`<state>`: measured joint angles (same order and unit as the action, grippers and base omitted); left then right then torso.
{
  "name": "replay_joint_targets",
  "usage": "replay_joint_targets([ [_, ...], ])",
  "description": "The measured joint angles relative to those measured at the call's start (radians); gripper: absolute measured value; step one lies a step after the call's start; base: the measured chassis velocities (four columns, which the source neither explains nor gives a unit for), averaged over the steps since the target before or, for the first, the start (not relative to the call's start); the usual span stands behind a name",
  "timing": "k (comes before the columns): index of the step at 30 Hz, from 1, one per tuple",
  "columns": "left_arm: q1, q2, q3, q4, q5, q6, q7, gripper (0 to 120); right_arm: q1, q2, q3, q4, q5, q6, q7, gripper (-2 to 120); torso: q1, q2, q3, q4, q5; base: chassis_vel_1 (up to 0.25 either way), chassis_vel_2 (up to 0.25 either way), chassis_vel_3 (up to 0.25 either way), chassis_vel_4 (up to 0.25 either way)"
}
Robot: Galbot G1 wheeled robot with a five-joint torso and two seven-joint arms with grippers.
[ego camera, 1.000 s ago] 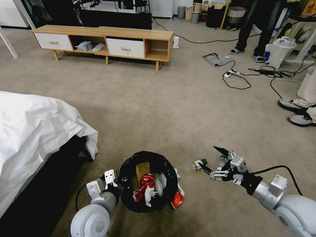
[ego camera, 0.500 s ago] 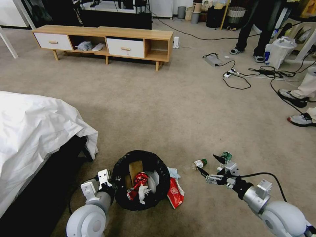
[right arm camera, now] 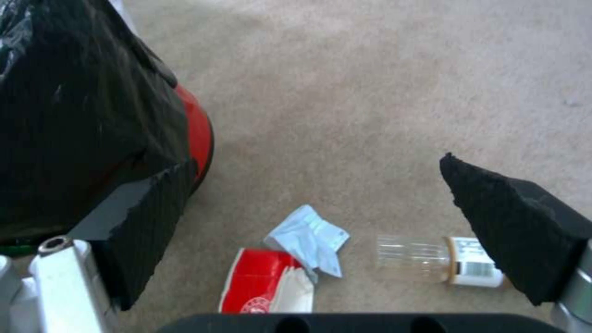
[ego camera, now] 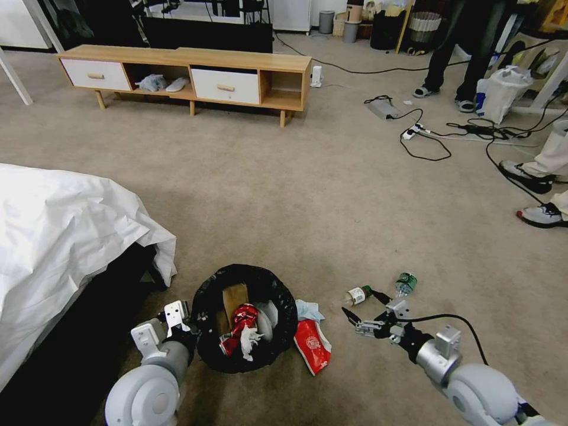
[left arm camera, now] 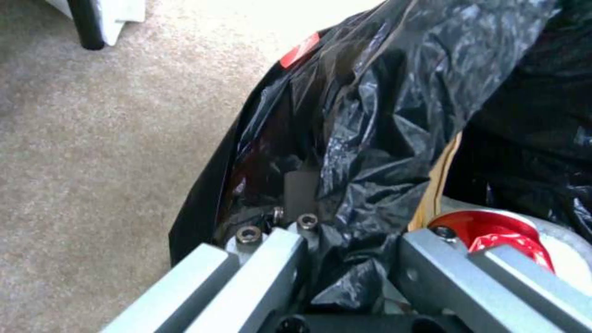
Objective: Pick up the trash bin and place the garbage on the floor into it.
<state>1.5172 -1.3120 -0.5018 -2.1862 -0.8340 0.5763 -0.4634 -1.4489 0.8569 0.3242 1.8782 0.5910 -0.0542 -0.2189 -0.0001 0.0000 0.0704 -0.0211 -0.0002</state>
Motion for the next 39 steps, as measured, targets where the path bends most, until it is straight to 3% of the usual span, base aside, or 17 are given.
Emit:
replay_joint_targets([
  [28,0.011,-0.002,-0.038,-0.001,-0.013,0.004,0.009,0,0.075,0.016,-0.119,-0.055,0.084,-0.117,0.105,100,0.000,0.000,0.000,0.0000,0.0003,0.000,0.000,0.000,0.000],
  [30,0.011,-0.013,-0.039,-0.002,-0.010,0.004,0.011,0,0.108,0.008,-0.167,-0.055,0.123,-0.181,0.188,100,0.000,0.000,0.000,0.0000,0.0003,0.000,0.000,0.000,0.000],
  [39,0.007,-0.035,-0.043,-0.006,-0.008,0.002,0.016,0,0.195,-0.003,-0.265,-0.055,0.246,-0.308,0.334,100,0.000,0.000,0.000,0.0000,0.0001,0.000,0.000,0.000,0.000],
])
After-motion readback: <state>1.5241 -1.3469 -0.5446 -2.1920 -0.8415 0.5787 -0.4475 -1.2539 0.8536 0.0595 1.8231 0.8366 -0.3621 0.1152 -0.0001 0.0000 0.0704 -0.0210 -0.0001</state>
